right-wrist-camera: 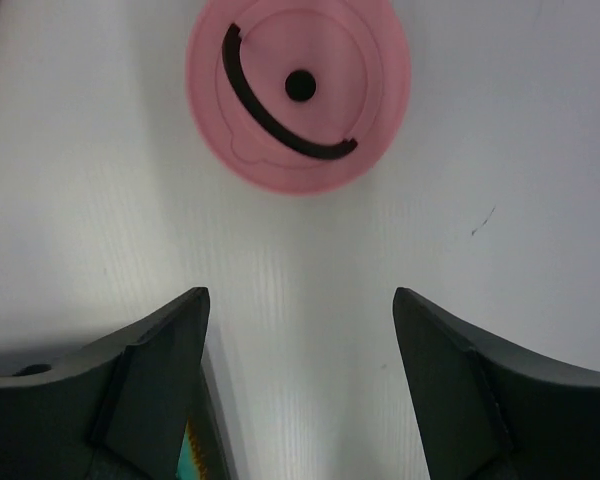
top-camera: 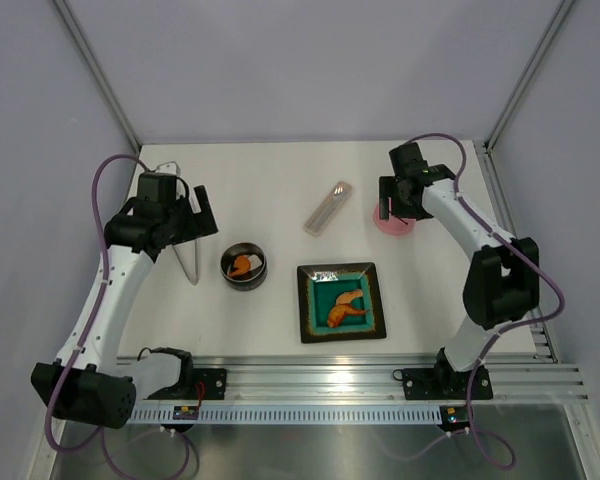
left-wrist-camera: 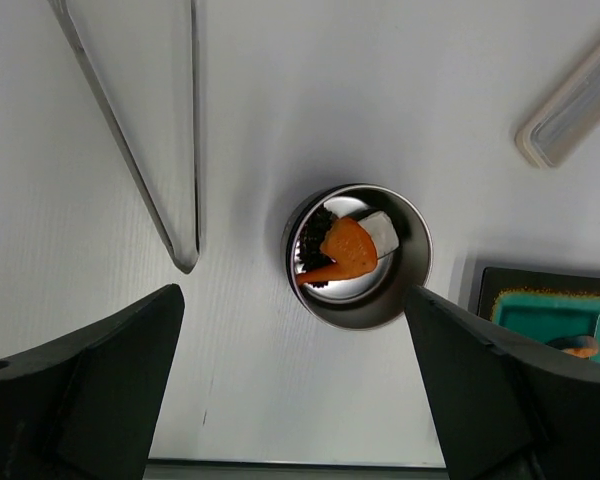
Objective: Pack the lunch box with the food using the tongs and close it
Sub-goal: Pick up the box lid from the center of the board.
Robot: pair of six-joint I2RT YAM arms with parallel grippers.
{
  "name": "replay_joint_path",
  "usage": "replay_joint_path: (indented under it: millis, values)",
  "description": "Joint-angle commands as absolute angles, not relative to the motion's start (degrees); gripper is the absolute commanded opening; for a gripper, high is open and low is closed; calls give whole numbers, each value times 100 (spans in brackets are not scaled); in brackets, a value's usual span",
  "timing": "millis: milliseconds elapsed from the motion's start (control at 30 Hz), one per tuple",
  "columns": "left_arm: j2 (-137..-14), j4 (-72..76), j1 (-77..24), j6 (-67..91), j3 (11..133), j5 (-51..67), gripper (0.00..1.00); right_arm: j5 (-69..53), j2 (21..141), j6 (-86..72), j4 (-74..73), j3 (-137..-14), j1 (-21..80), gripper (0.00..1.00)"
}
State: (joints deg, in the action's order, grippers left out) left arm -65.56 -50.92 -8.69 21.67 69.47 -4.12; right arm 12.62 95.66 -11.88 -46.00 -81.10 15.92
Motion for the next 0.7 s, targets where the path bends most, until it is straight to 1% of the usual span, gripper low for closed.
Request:
replay_joint_path:
  millis: [0,100,133,233,433,500,567,600,667]
  values:
    - [-6468,-5159,-888,2267,6733,-579,96,1810,10395,-247,-4518,-8909,1600,81]
    - [-6714,-5203,-870,2338,6601,-773,96,1784,11143,-35,-4553,-9367,1582,80]
    - [-6741,-5160,-870,2355,6548,-739,96,1784,11301,191,-4535,-9447,1599,80]
    - [-6794,-5054,-870,2382,6460,-459,96,1907,11933,220,-4544,-9764,1591,78]
    - [-6636,-5098,-870,2294,6294,-430,96,2013,12348,439,-4298,-10089,1591,77]
    - [-6618,-5063,-879,2285,6223,-474,97,1960,12445,501,-4289,-10221,1582,72]
    - [-6653,-5045,-870,2320,6144,-562,97,1890,12533,484,-4280,-10283,1565,63]
    - [-6662,-5028,-861,2320,6126,-562,97,1829,12542,431,-4272,-10283,1547,49]
    - [-6680,-4984,-861,2347,6074,-545,97,1811,12516,387,-4184,-10213,1538,38]
